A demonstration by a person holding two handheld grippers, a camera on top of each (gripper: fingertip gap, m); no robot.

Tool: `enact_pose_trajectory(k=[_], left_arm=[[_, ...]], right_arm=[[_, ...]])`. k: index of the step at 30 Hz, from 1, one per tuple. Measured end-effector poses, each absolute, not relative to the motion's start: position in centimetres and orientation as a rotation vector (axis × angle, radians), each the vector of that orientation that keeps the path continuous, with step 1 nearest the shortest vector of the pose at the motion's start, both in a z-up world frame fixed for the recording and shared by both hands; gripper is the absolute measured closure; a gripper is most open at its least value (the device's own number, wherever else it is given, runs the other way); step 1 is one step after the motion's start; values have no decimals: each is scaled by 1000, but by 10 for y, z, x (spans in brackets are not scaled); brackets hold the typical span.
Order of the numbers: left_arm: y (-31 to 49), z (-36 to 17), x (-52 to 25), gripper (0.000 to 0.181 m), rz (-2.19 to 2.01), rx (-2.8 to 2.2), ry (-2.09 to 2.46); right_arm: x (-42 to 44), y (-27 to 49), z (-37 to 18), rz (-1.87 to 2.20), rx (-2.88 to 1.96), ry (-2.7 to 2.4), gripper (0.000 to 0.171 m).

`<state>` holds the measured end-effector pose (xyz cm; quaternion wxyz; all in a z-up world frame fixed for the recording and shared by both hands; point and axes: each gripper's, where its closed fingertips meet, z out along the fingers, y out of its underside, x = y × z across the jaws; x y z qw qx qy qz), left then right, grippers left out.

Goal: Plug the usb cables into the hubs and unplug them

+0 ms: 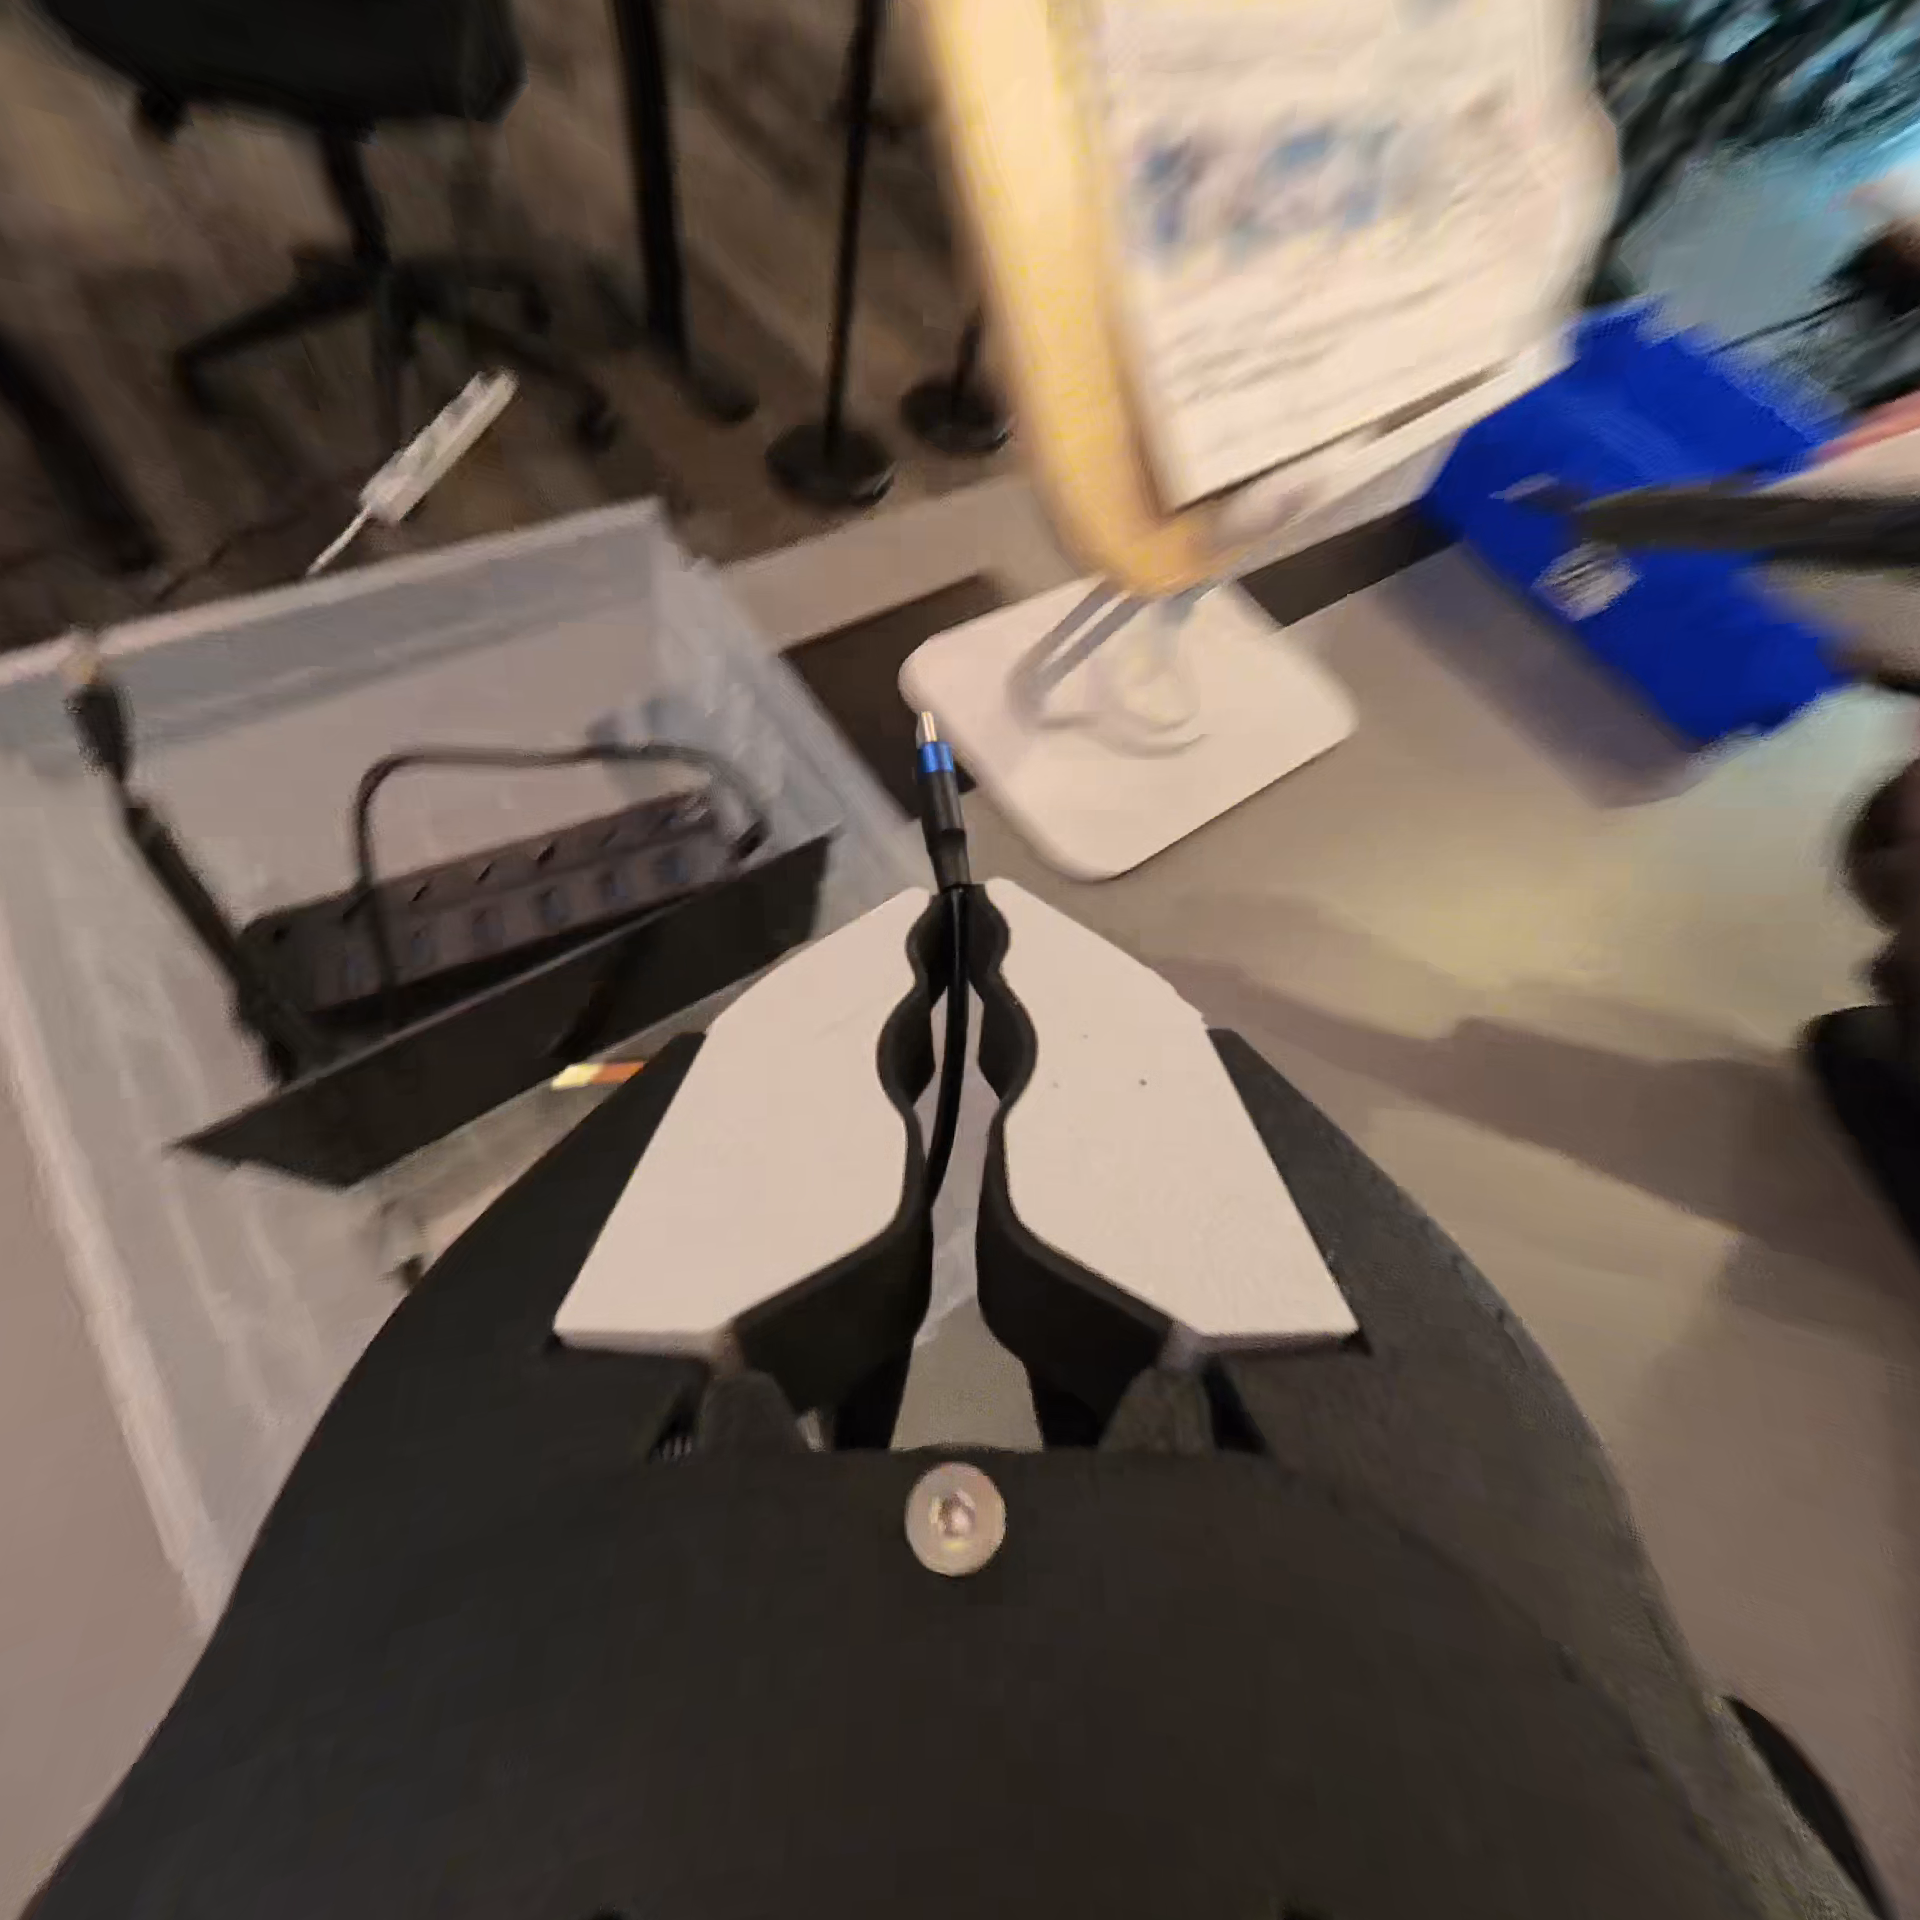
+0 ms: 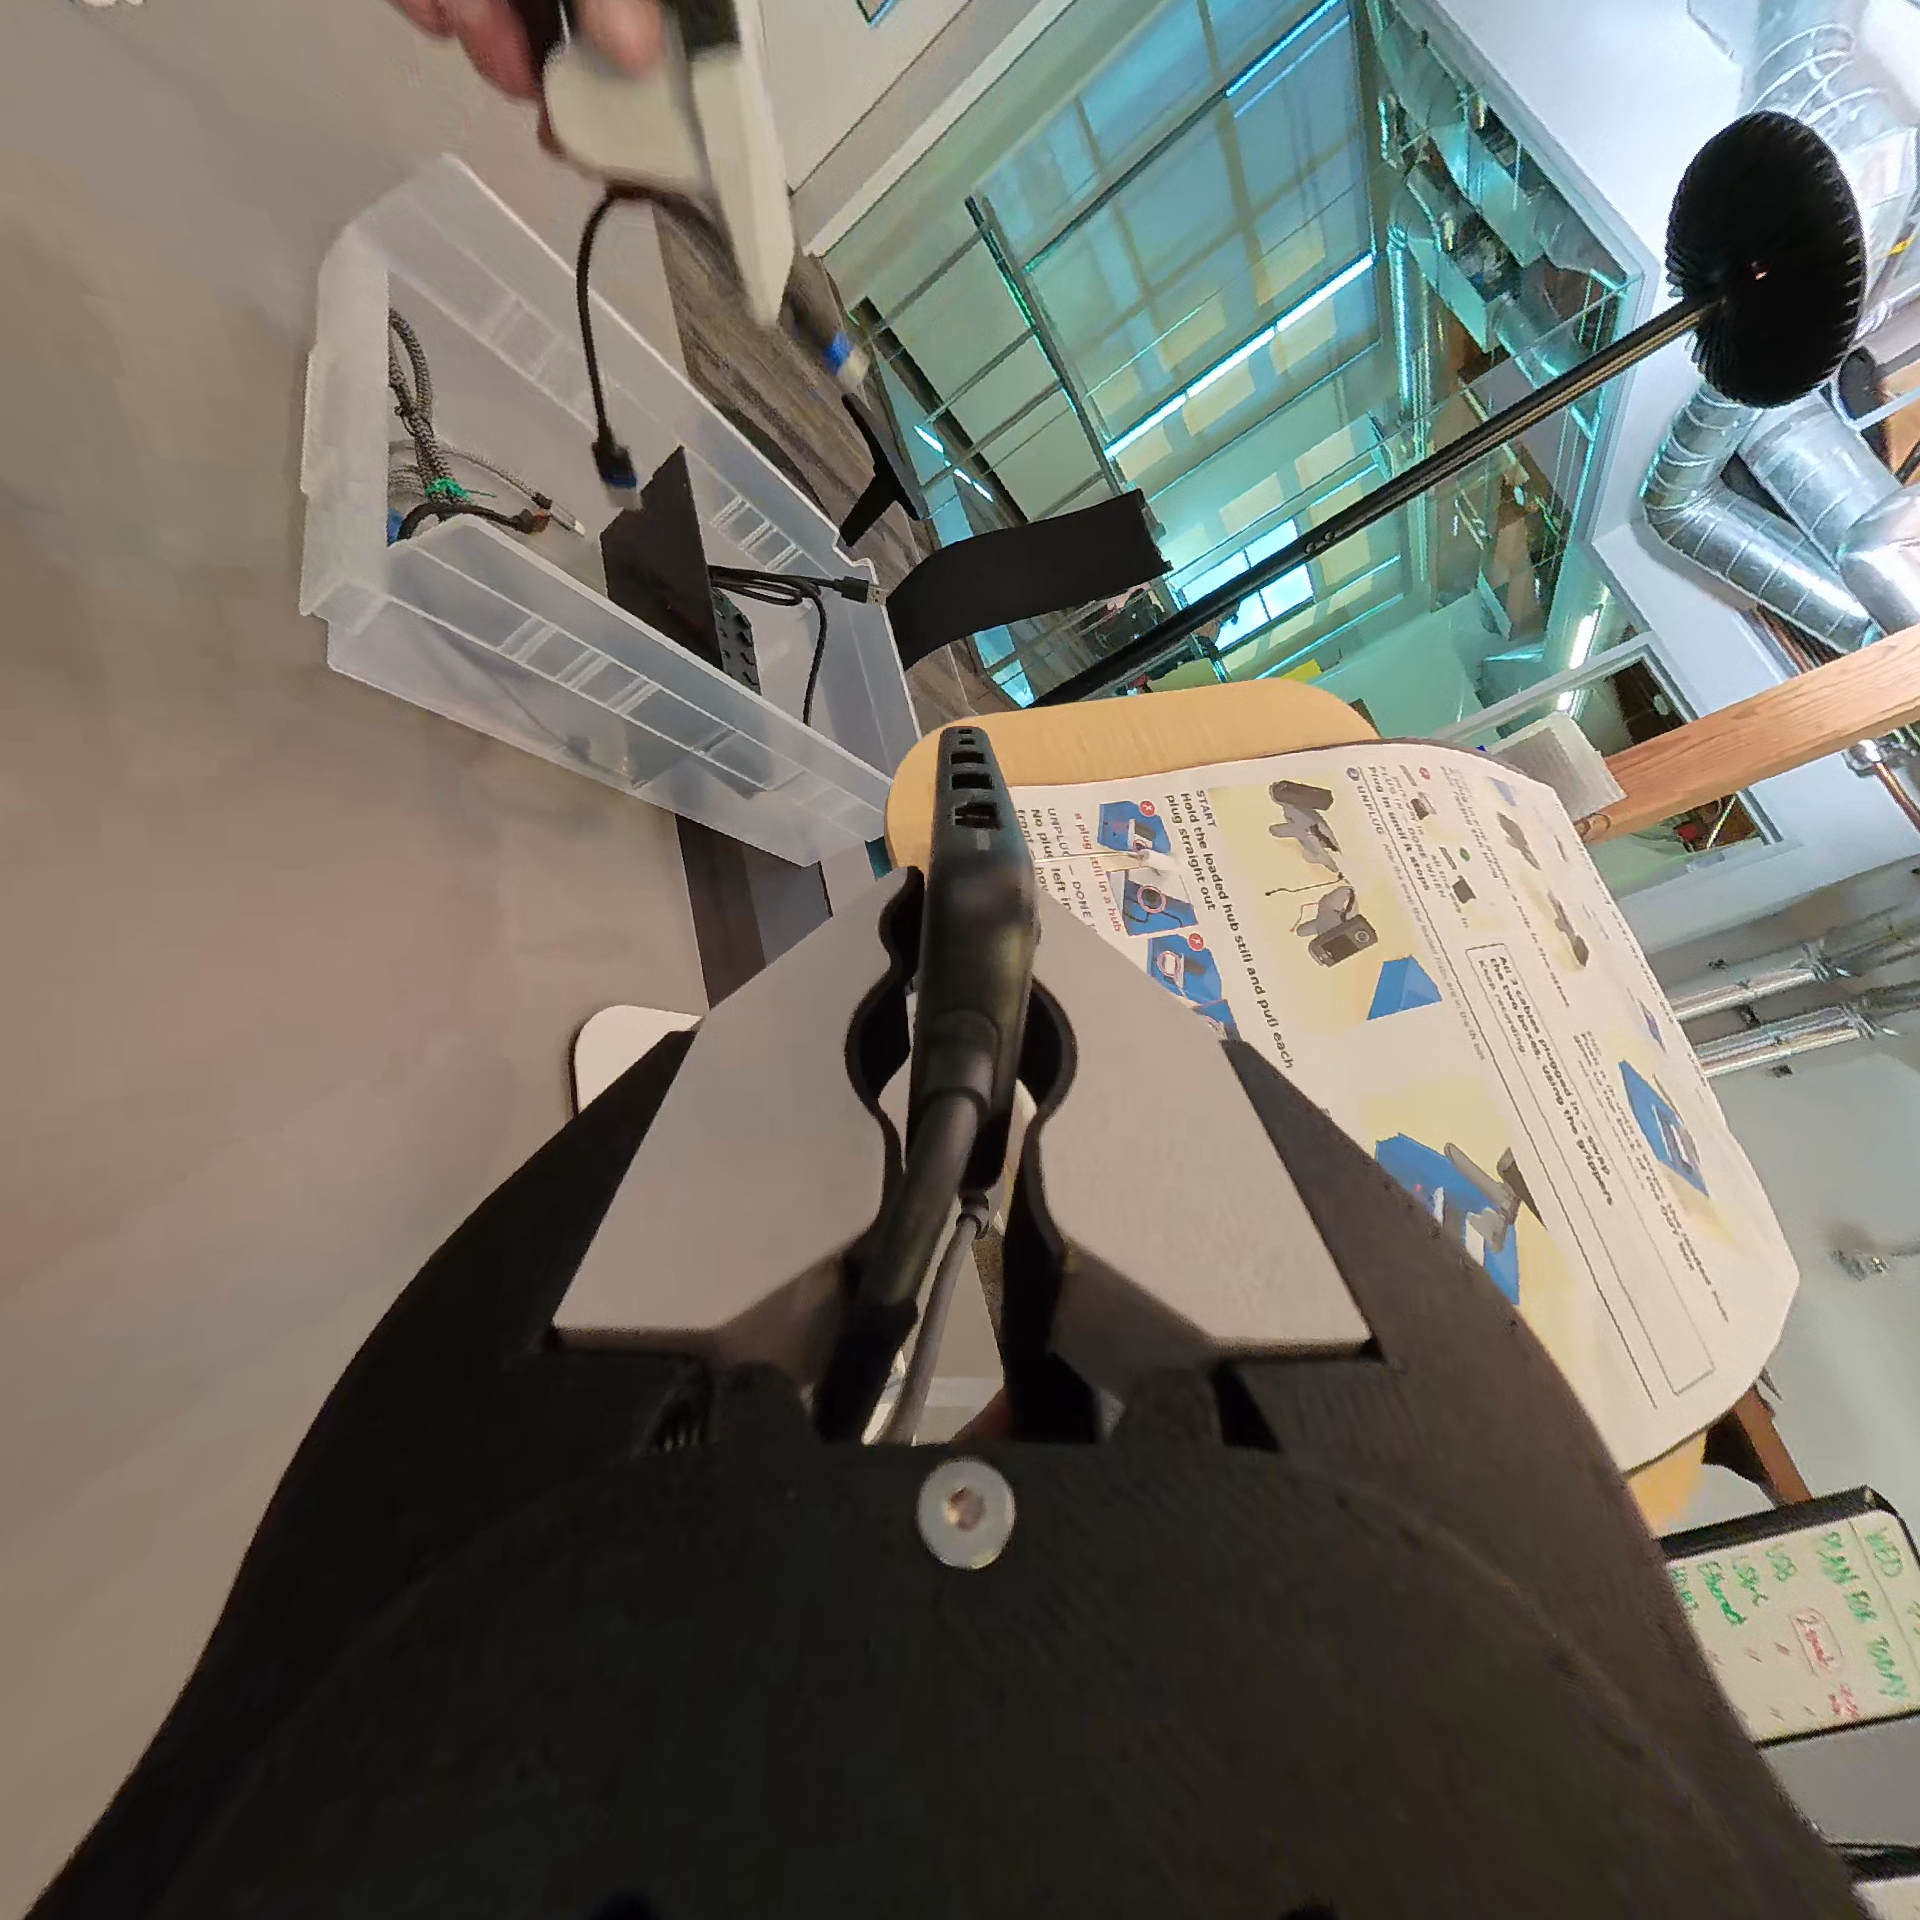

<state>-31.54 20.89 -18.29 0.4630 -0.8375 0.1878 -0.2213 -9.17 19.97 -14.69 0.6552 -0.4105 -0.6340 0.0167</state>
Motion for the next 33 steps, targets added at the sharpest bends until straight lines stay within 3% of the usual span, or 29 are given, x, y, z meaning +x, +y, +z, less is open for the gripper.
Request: enact_pose_trajectory(k=[4, 6, 11, 15, 19, 24, 28, 33], left_arm=[[157, -114, -256, 179, -756, -1830, 546], [134, -106, -217, 178, -864, -1778, 578], [106, -154, -128, 179, -1148, -1770, 531], [106, -227, -88, 180, -1385, -1888, 419], [121, -277, -89, 179, -1340, -2018, 358], [141, -304, -120, 178, -1132, -2136, 294], [149, -318, -144, 145, -906, -2204, 326], [147, -314, -162, 132, -612, -2180, 509]], right_arm=[[-83, 203, -142, 48, -943, -1418, 161], [-78, 205, -139, 52, -949, -1405, 161], [-62, 211, -133, 53, -967, -1380, 161], [-51, 215, -127, 59, -977, -1351, 161], [-47, 217, -125, 60, -981, -1342, 161], [-49, 217, -127, 73, -984, -1344, 161], [-50, 218, -130, 72, -989, -1353, 161], [-50, 219, -131, 73, -992, -1352, 161]])
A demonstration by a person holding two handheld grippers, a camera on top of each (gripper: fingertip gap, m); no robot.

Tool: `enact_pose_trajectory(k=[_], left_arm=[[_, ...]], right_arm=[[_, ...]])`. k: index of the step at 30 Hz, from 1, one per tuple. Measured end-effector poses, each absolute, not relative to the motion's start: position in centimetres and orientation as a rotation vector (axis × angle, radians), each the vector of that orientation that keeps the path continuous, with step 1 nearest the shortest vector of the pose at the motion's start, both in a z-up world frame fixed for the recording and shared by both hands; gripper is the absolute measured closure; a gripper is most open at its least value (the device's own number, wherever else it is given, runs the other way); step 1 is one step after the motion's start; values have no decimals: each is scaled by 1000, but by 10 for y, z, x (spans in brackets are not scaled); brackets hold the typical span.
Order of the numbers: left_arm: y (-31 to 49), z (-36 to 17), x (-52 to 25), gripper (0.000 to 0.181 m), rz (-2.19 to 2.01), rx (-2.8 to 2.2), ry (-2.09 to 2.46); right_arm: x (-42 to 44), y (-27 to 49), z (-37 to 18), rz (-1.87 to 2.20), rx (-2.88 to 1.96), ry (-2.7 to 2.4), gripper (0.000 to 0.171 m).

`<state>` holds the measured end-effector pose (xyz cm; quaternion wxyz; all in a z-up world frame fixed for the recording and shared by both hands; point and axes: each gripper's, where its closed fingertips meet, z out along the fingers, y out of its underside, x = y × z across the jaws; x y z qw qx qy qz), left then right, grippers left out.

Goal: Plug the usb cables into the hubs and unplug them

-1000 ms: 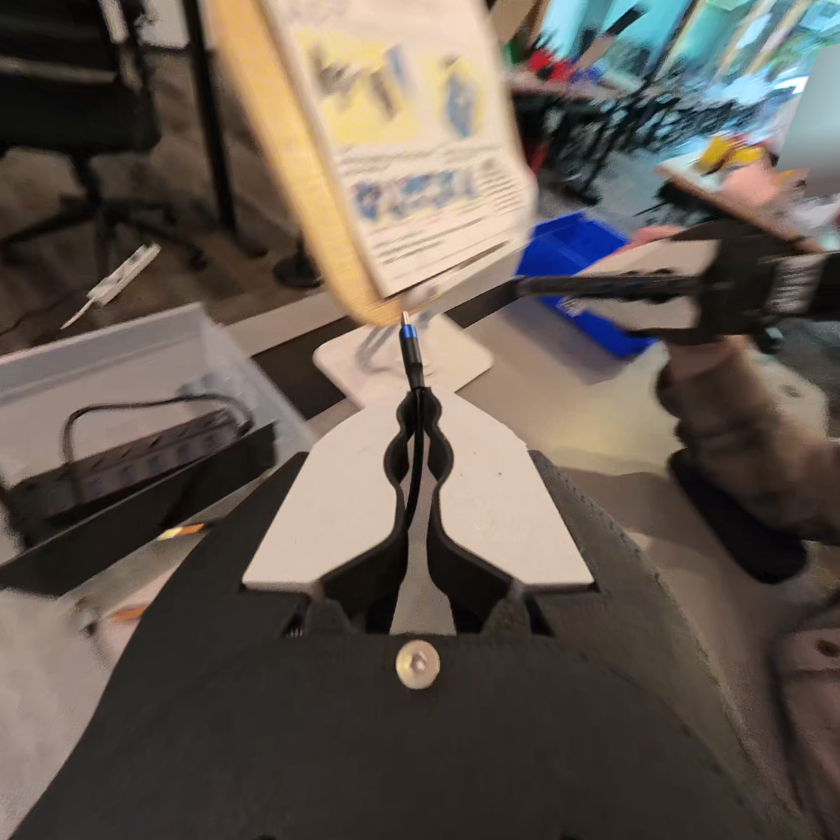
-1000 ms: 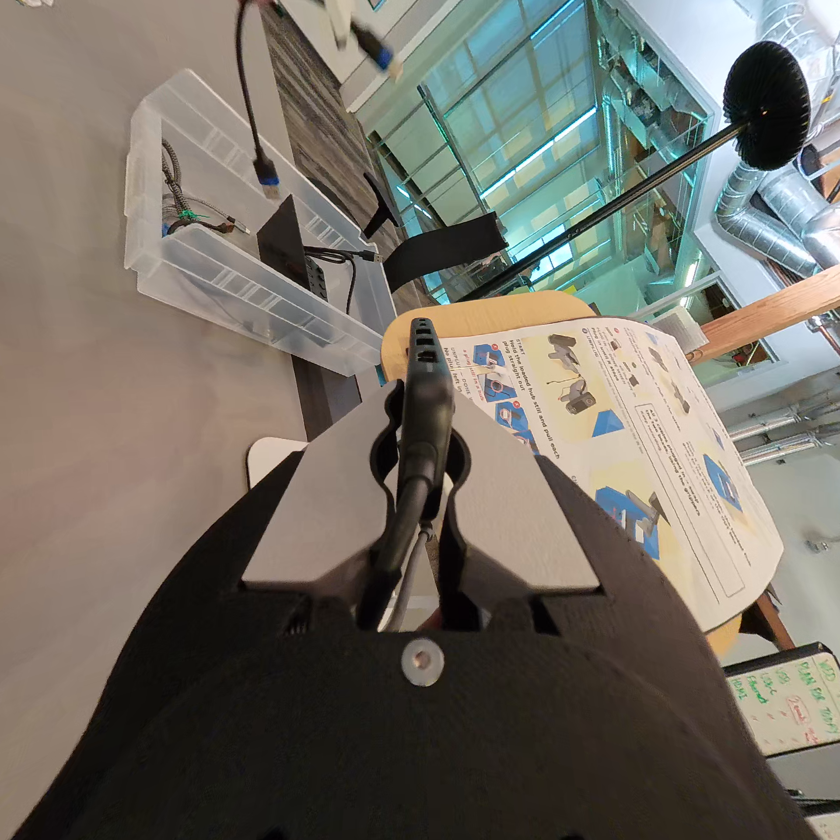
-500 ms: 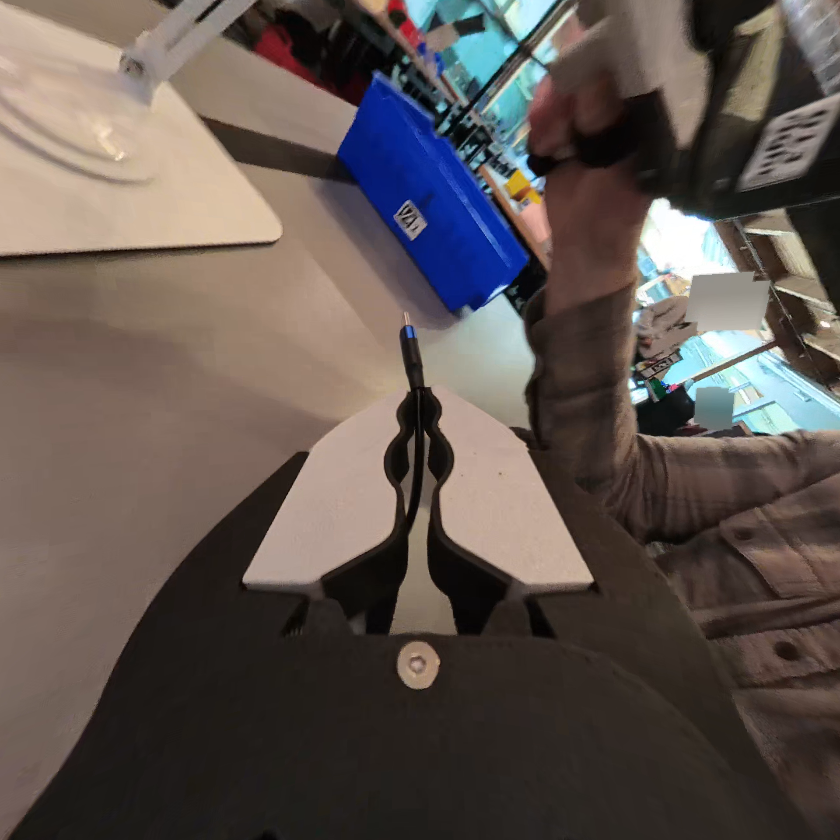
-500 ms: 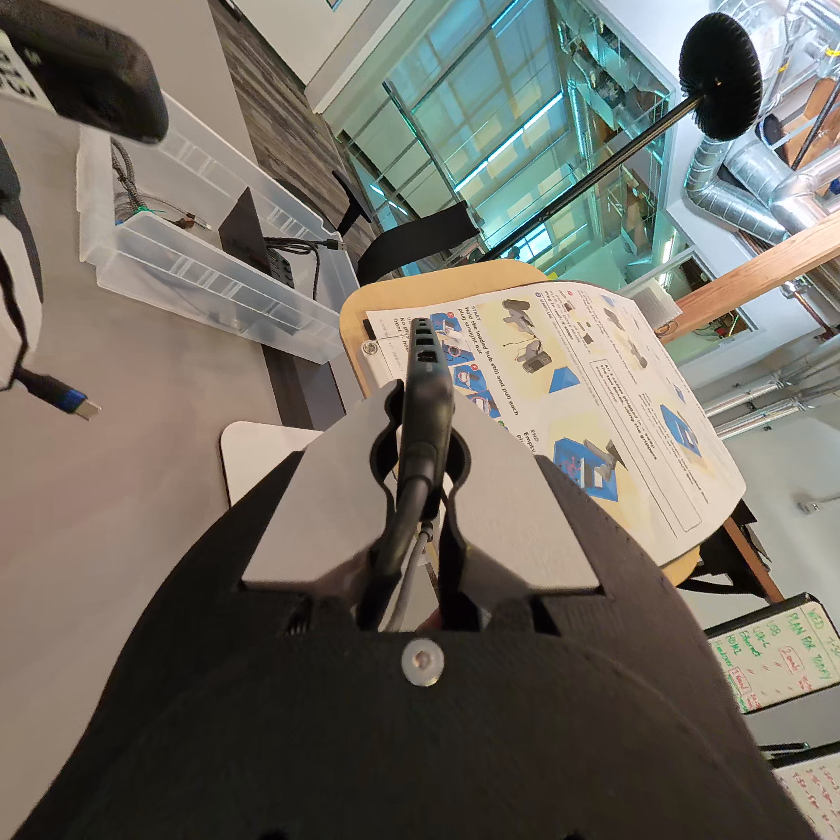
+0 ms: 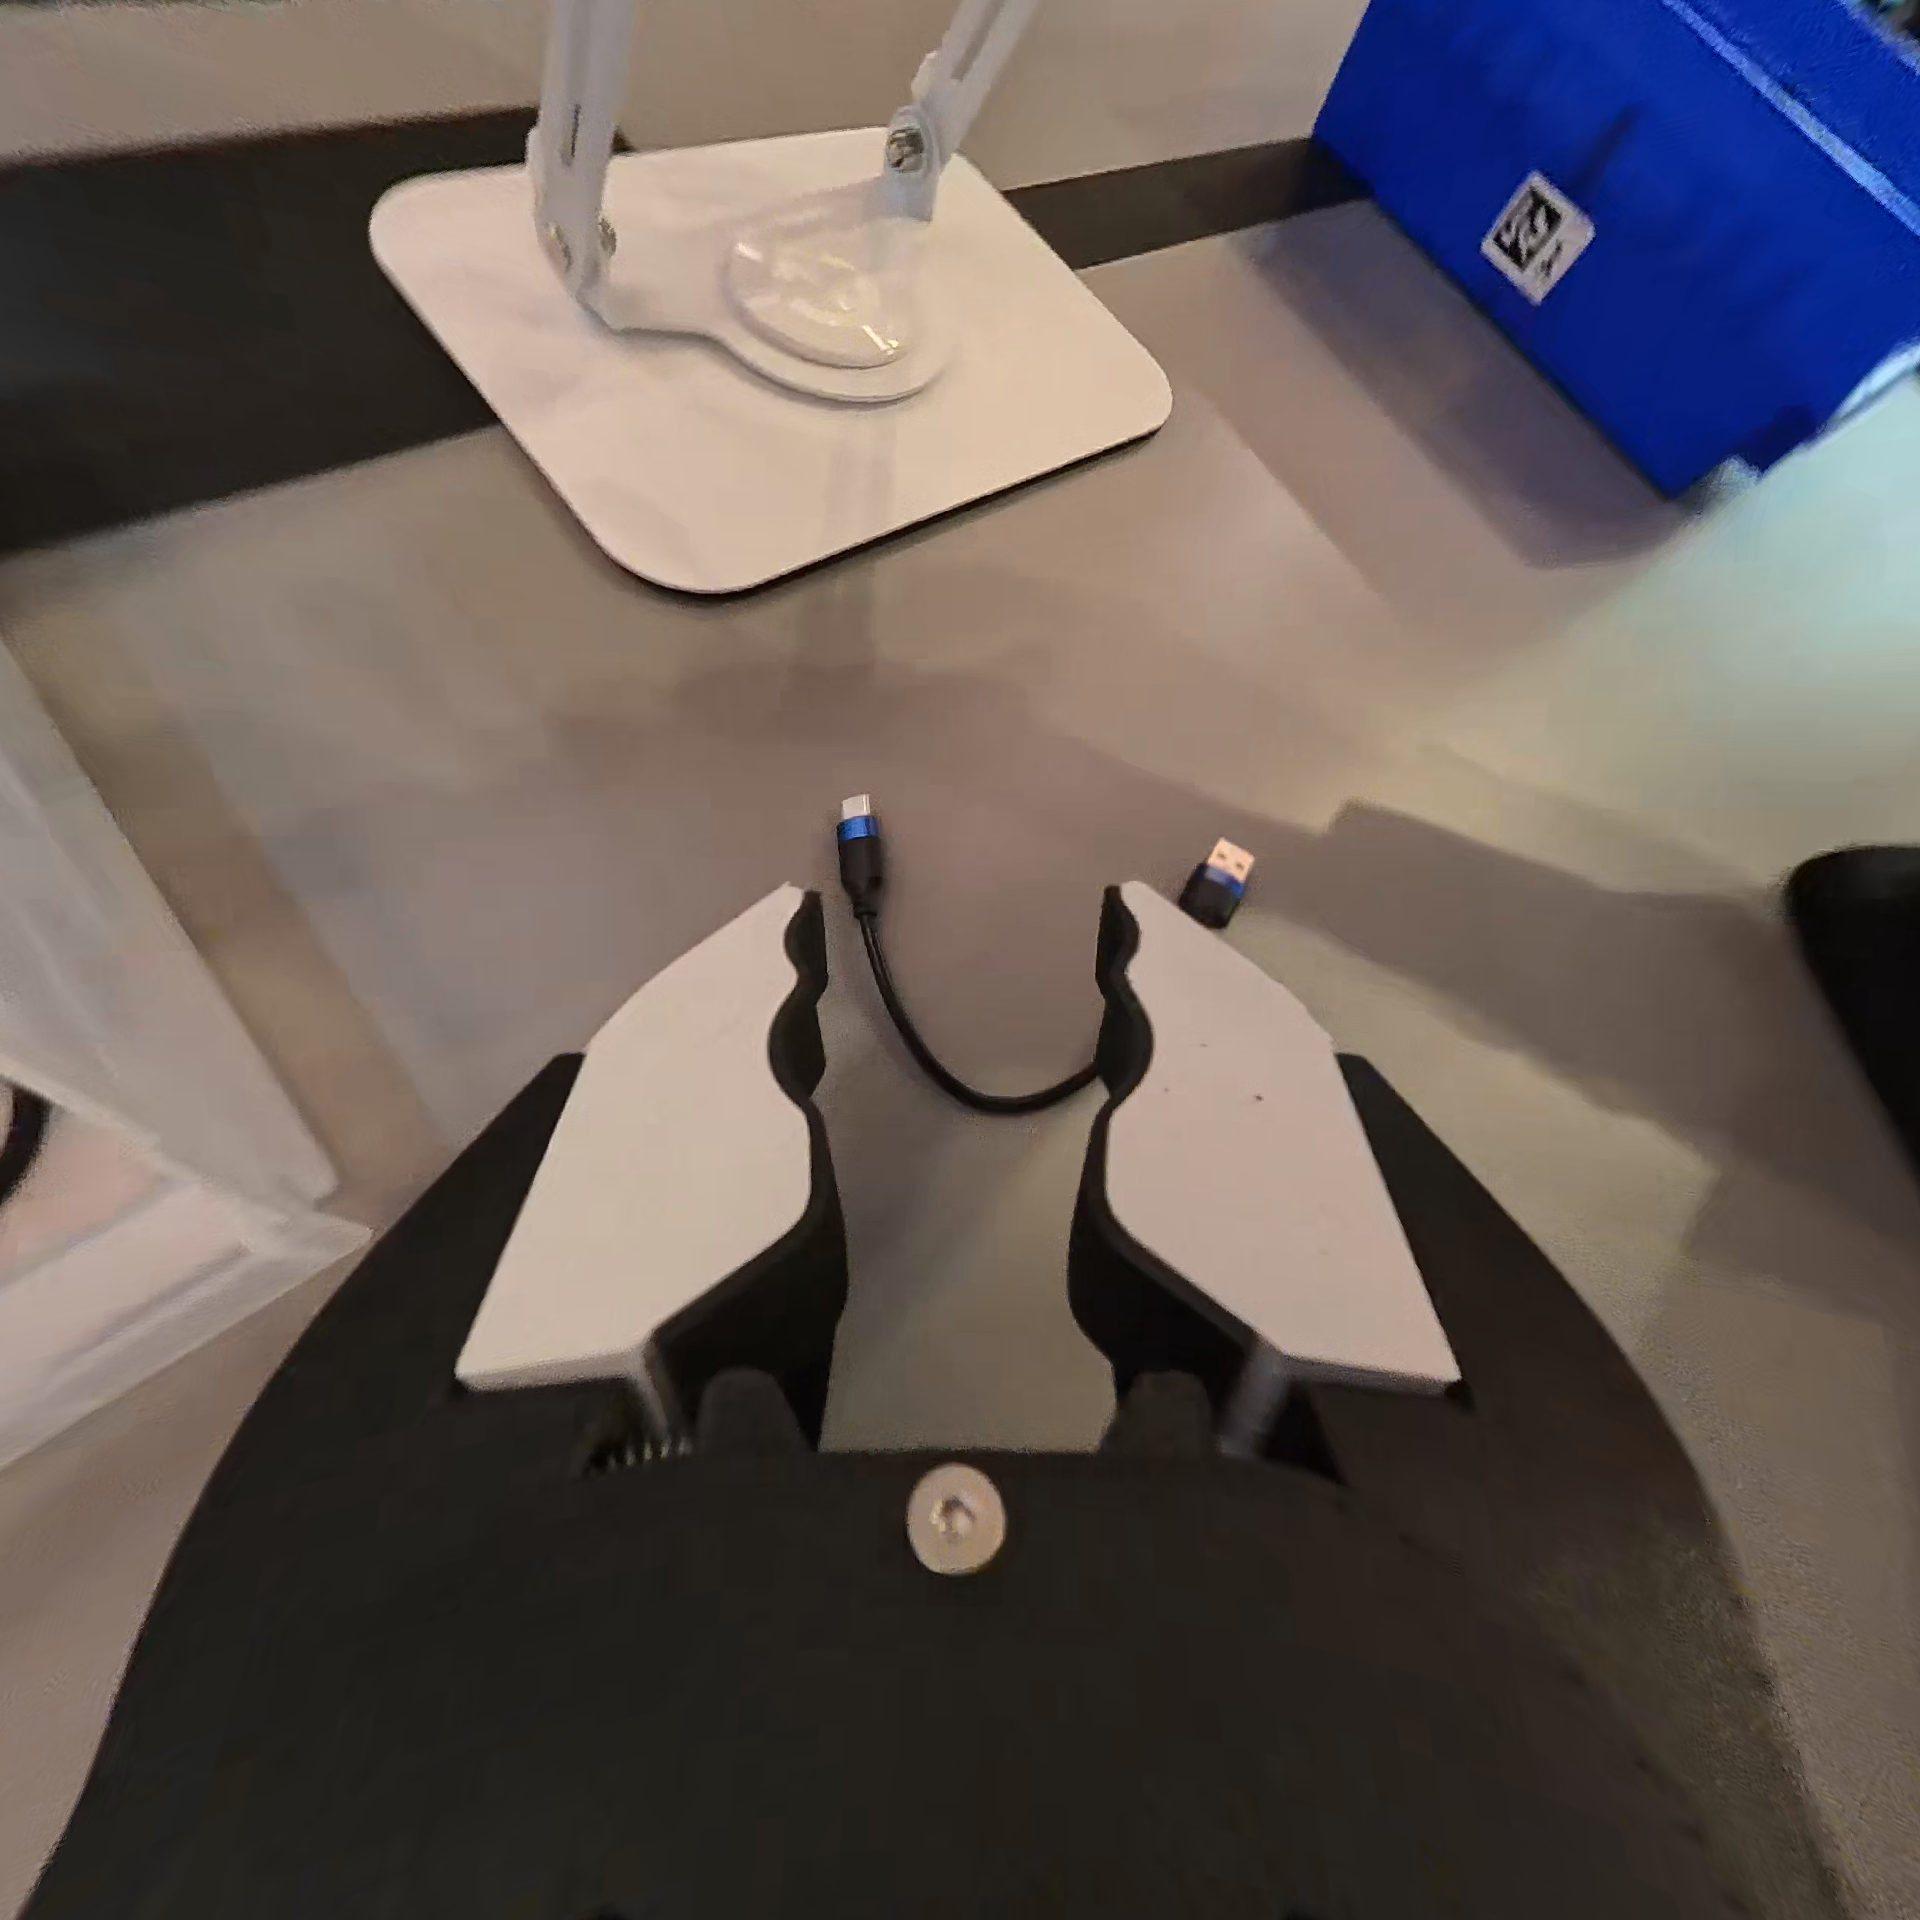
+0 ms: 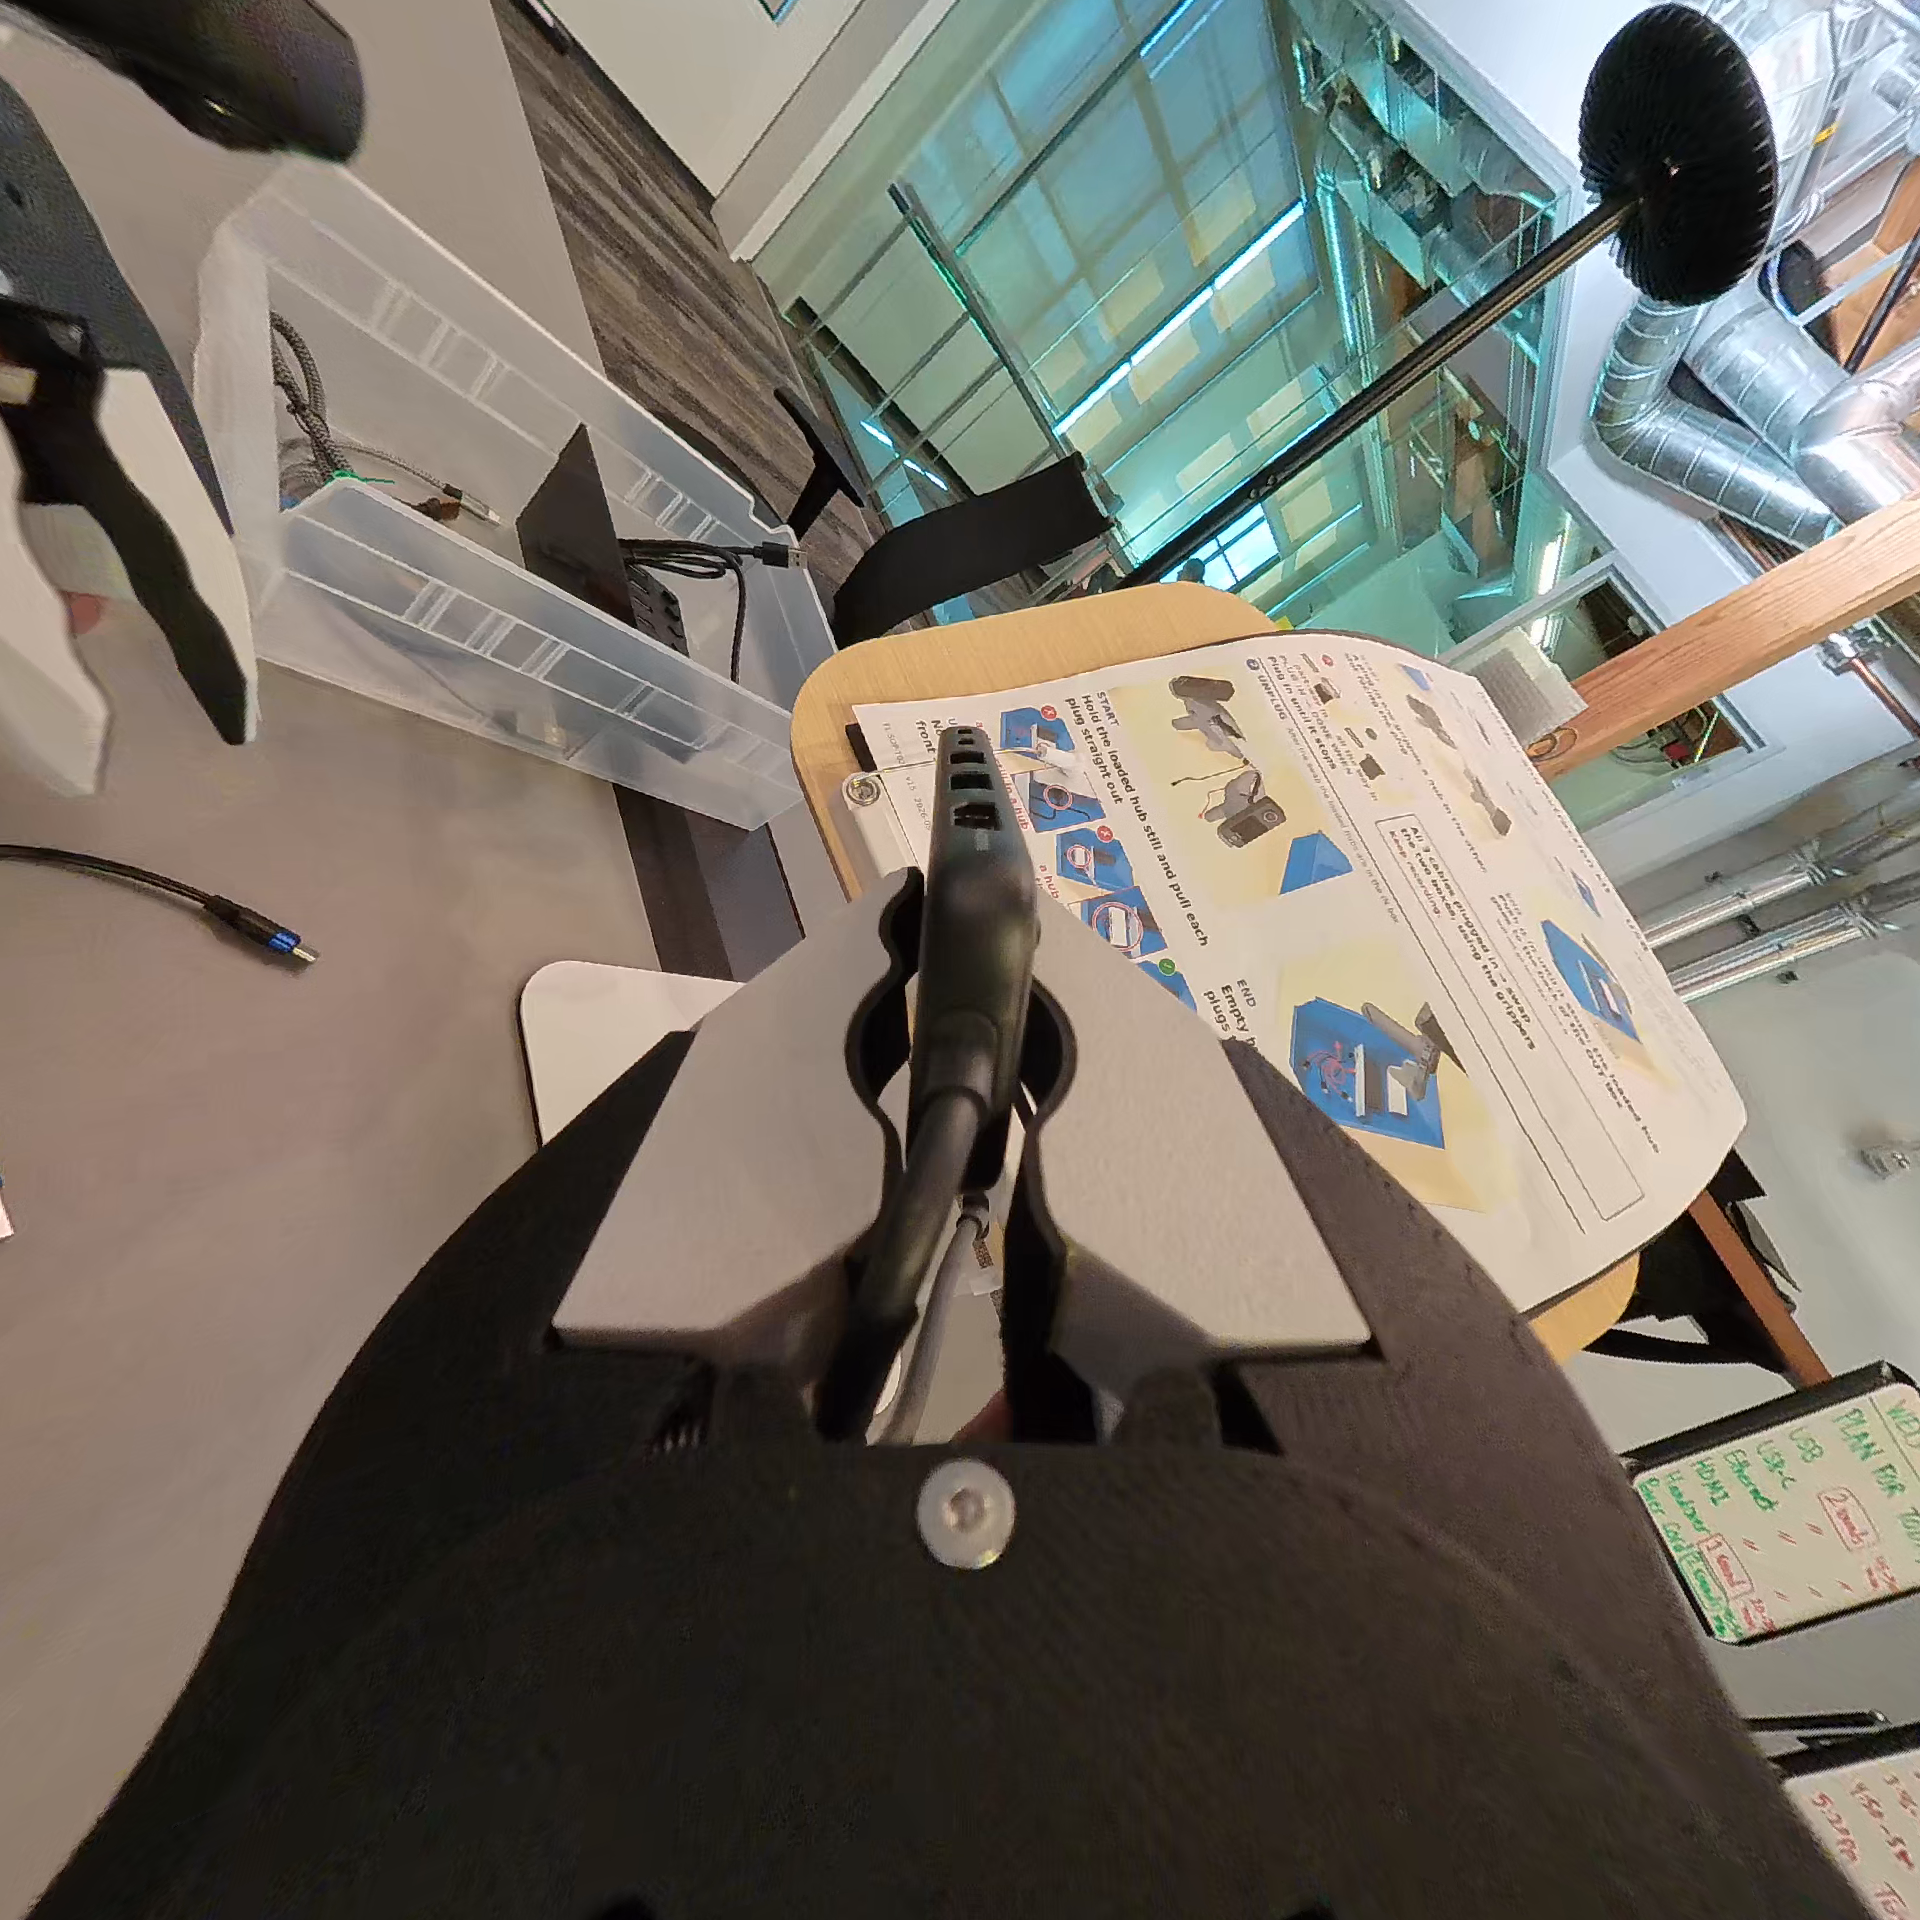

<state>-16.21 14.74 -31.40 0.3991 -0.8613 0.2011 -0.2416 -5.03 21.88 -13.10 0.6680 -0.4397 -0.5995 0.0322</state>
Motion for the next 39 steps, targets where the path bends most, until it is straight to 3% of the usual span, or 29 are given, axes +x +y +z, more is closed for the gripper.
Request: enact_pose_trajectory(k=[6, 12, 23, 28, 33, 39], left_arm=[[118, -320, -116, 139, -302, -1949, 1144], [125, -352, -89, 147, -250, -1948, 1384], [128, -370, -79, 173, -362, -1971, 1364], [130, -369, -80, 175, -339, -1963, 1351], [135, -344, -83, 175, -418, -1938, 1244], [146, -270, -106, 175, -409, -1909, 1126]], right_arm=[[-52, 219, -133, 78, -991, -1360, 161], [-53, 217, -133, 88, -983, -1360, 162], [-52, 216, -130, 104, -975, -1348, 161], [-52, 216, -130, 112, -976, -1348, 161], [-52, 217, -132, 120, -982, -1350, 161], [-69, 210, -145, 160, -975, -1395, 162]])
